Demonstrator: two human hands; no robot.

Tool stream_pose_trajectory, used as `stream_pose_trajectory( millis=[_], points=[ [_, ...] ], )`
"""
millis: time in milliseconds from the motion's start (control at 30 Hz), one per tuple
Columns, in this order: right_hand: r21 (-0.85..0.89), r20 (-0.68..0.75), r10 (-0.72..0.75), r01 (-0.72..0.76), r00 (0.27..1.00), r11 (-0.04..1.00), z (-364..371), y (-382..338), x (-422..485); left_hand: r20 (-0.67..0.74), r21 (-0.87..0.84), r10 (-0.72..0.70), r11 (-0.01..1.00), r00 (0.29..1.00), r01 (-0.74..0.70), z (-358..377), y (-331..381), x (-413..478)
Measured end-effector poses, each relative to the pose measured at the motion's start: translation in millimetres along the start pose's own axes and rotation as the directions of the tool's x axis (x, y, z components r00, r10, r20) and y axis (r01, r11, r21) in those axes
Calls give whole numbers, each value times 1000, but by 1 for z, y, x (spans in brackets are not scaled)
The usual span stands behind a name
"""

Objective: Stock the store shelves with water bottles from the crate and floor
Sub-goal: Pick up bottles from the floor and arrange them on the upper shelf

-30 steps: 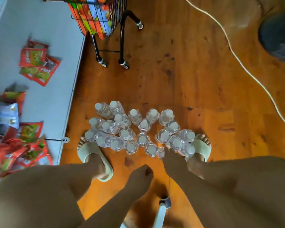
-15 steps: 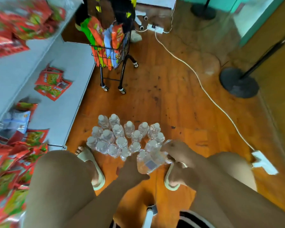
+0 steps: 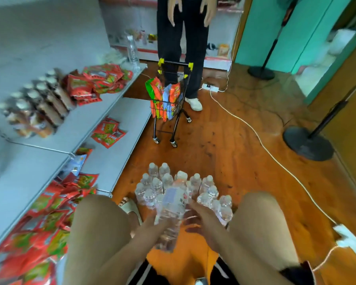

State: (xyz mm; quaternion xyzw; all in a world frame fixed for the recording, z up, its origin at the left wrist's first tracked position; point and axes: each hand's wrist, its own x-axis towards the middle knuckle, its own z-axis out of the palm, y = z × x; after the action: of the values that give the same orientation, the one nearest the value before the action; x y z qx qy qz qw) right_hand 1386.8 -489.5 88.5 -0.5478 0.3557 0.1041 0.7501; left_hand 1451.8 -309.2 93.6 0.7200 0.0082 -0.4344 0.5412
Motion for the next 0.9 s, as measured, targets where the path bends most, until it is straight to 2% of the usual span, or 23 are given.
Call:
stream_pose_trajectory(
  millis=[100, 200, 333, 433, 533, 633, 767, 833, 900],
  points=[
    [-136, 76, -30, 40, 997, 990, 27, 6, -6, -42, -108, 2, 994, 999, -7, -7, -7, -25],
    [-187, 52, -80, 88, 995, 978, 42, -3, -8, -63, -174, -8, 985, 998, -4, -11, -8, -41],
    [-239, 112, -141, 165, 984, 957, 62, -1, -8, -138, -283, 35, 956, 990, -73, -15, -17, -54],
    [-218, 198, -132, 175, 971, 960, 80, 6, -6, -246, -309, 96, 935, 965, -172, -17, -24, -62],
    [-229, 237, -145, 201, 961, 952, 103, 11, -1, -362, -301, 149, 916, 920, -267, -22, -35, -68],
    [-289, 339, -124, 228, 933, 930, 130, 14, 3, -504, -265, 149, 911, 851, -317, -32, -41, -83],
    [-370, 429, -7, 183, 903, 911, 162, 24, 7, -568, -286, 69, 918, 820, -275, -45, -51, -108],
    [-425, 483, 7, 228, 876, 876, 178, 32, 6, -621, -250, 53, 932, 782, -261, -54, -68, -118],
    [-446, 574, 24, 289, 818, 847, 194, 41, 0, -691, -238, 24, 937, 723, -258, -58, -83, -133]
  ],
)
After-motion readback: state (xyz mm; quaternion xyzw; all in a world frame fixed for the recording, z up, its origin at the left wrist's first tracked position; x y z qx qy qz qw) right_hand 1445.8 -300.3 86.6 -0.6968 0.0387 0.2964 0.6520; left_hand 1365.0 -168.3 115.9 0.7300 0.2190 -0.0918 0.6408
